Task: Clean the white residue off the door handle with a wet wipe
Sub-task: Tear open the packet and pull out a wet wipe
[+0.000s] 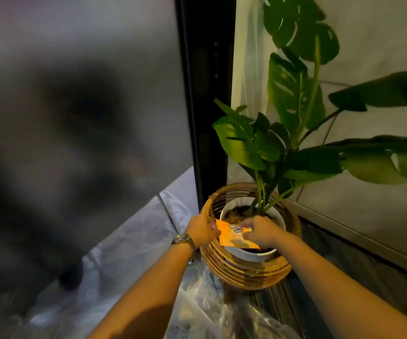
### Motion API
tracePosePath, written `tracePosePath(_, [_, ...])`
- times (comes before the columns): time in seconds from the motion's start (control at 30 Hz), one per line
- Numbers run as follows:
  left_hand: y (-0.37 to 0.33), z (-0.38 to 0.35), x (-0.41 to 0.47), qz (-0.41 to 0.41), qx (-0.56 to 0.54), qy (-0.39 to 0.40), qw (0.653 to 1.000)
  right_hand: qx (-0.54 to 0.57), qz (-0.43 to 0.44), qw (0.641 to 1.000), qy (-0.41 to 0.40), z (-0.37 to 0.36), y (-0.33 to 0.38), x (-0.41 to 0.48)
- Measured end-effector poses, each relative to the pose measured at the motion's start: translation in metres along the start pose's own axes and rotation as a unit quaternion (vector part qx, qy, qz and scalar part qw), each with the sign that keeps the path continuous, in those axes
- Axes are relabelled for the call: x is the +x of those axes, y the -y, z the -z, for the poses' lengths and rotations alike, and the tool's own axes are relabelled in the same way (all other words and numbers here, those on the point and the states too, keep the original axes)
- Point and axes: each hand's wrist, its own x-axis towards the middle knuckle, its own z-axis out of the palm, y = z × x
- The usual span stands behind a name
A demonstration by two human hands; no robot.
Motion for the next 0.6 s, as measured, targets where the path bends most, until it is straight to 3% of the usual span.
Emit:
tracePosePath(0.17, [0.037, -0.053, 0.046, 0.036, -0.015, 0.004, 0.999, -0.031, -0.029, 0.999, 0.029, -0.054, -0.021, 0.028])
tracePosePath(0.37, [0.062, -0.096, 0.077, 0.052, -0.046, -0.047, 0.996, -0.023, -0.053, 0.997, 0.041, -0.103, -0.046, 0.059])
tracePosePath(0.6, [0.062, -0.103, 0.083, 0.062, -0.084, -0.071, 0.992, 0.022, -0.038, 0.999, 0.009, -0.111, -0.046, 0.065])
